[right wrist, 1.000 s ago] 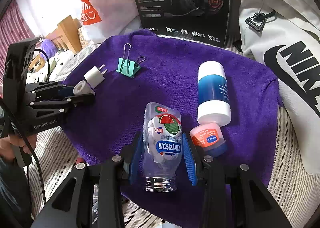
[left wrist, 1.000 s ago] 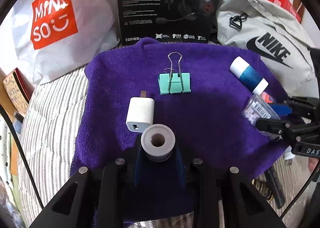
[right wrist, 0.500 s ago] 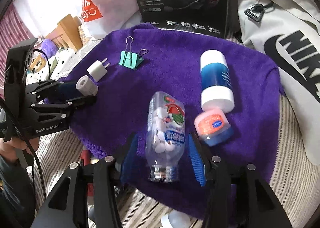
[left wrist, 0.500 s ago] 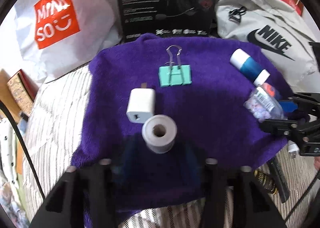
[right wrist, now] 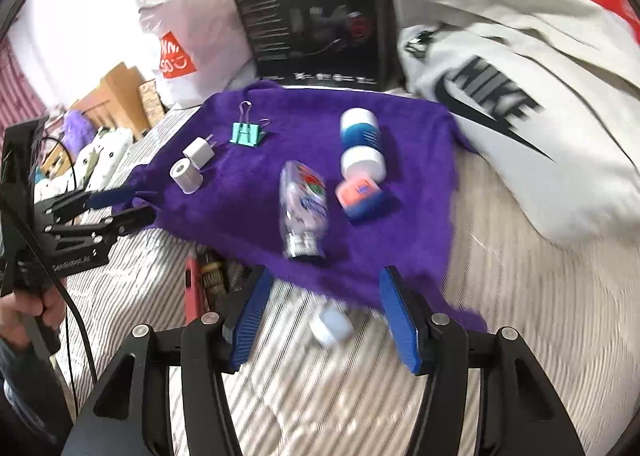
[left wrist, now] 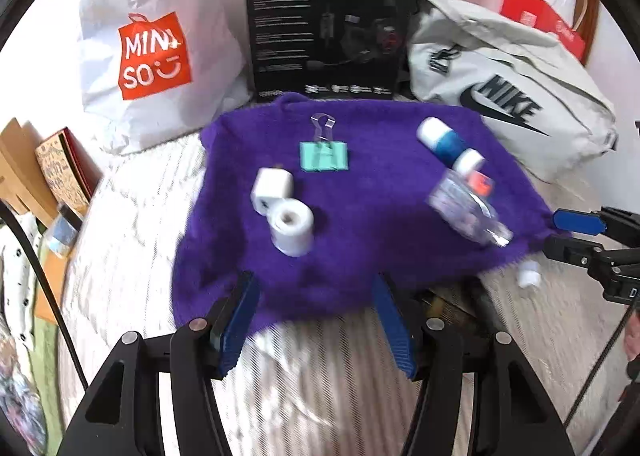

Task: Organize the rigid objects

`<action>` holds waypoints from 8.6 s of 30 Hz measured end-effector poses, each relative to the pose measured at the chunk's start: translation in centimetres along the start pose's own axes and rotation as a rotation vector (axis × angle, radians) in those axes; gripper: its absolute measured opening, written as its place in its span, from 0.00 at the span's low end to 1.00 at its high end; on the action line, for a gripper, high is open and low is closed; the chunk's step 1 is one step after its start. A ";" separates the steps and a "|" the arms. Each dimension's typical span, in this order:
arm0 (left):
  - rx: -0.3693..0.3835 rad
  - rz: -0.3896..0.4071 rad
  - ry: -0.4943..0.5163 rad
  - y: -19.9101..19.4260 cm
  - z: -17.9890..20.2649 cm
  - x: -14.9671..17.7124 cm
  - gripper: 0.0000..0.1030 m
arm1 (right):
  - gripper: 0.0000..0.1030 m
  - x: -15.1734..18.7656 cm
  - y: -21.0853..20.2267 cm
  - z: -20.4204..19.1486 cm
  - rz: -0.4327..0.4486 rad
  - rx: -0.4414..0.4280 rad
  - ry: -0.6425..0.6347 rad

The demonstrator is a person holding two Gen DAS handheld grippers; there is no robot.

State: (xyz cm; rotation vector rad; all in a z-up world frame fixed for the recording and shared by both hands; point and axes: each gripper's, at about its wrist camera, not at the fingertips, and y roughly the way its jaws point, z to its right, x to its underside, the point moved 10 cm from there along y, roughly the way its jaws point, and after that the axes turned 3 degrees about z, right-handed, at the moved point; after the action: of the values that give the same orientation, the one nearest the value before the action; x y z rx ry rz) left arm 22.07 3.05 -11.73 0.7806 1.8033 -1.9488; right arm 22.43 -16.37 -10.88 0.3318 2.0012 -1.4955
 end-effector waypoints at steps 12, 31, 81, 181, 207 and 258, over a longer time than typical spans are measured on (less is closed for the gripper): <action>0.062 -0.059 -0.001 1.1 6.4 4.1 0.56 | 0.59 5.8 -4.2 1.6 0.056 0.012 0.204; -0.045 -0.110 0.078 2.5 6.3 6.0 0.58 | 0.59 7.9 -4.9 1.7 0.047 -0.003 0.197; 0.071 -0.035 0.057 -0.4 2.9 8.6 0.17 | 0.26 4.8 3.0 0.9 0.035 0.087 0.138; 0.094 0.033 0.072 1.9 1.8 -4.4 0.16 | 0.25 -2.6 5.8 2.6 -0.056 0.084 -0.075; 0.063 -0.069 0.054 8.7 1.6 -4.4 0.16 | 0.26 -2.2 8.2 1.7 -0.047 0.051 -0.127; 0.050 -0.065 0.006 3.1 8.9 3.8 0.43 | 0.57 3.6 -7.5 2.7 0.105 0.090 0.232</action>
State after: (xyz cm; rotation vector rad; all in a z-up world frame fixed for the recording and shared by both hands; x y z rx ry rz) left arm 19.74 -5.74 -16.31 0.7537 1.8111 -2.0425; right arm 16.47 -21.91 -7.65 0.6651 2.0608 -1.5413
